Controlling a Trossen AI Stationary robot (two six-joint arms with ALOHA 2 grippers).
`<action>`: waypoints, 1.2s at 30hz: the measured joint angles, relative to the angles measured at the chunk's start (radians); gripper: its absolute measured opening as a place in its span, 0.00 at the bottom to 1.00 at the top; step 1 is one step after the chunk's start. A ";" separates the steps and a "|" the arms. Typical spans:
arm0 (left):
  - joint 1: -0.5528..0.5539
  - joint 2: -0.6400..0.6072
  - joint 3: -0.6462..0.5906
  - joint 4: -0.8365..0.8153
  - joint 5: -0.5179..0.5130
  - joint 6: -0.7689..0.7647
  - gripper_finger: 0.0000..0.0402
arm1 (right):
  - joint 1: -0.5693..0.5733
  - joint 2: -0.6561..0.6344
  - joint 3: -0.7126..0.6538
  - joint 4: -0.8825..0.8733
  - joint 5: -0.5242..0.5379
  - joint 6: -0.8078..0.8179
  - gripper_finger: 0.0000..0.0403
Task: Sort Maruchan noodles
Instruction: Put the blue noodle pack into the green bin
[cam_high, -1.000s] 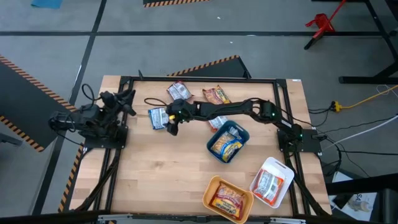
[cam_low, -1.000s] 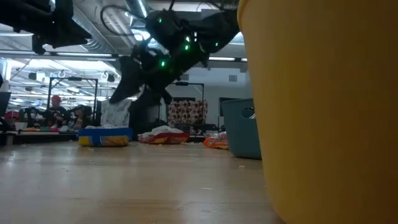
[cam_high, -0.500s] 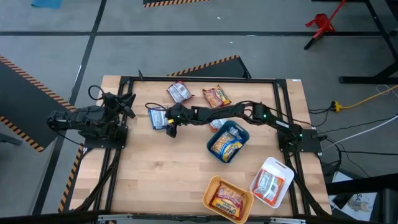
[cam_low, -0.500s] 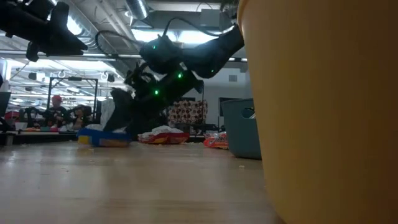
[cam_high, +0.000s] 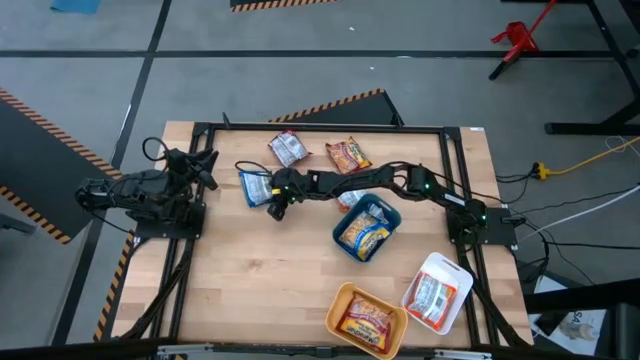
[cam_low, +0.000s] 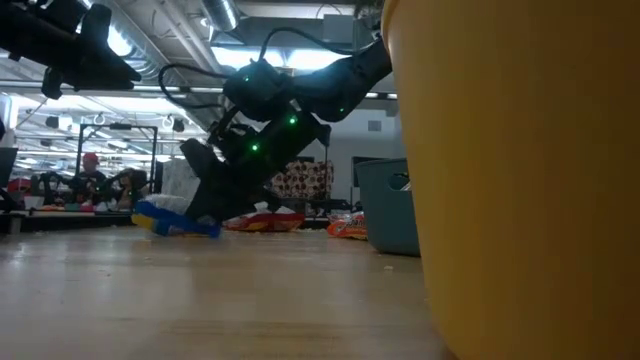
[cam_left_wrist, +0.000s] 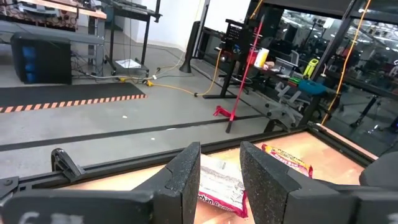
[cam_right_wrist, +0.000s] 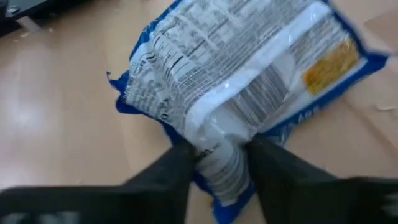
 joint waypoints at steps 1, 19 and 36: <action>0.000 0.000 0.000 0.000 0.000 0.000 0.27 | 0.000 0.000 0.000 -0.009 -0.014 0.004 0.28; 0.000 0.000 0.000 -0.005 0.001 0.000 0.27 | 0.039 -0.164 -0.003 -0.291 -0.143 0.067 0.00; 0.000 0.000 0.000 -0.005 0.001 -0.001 0.27 | 0.081 -0.164 -0.001 -0.173 -0.003 -0.117 0.56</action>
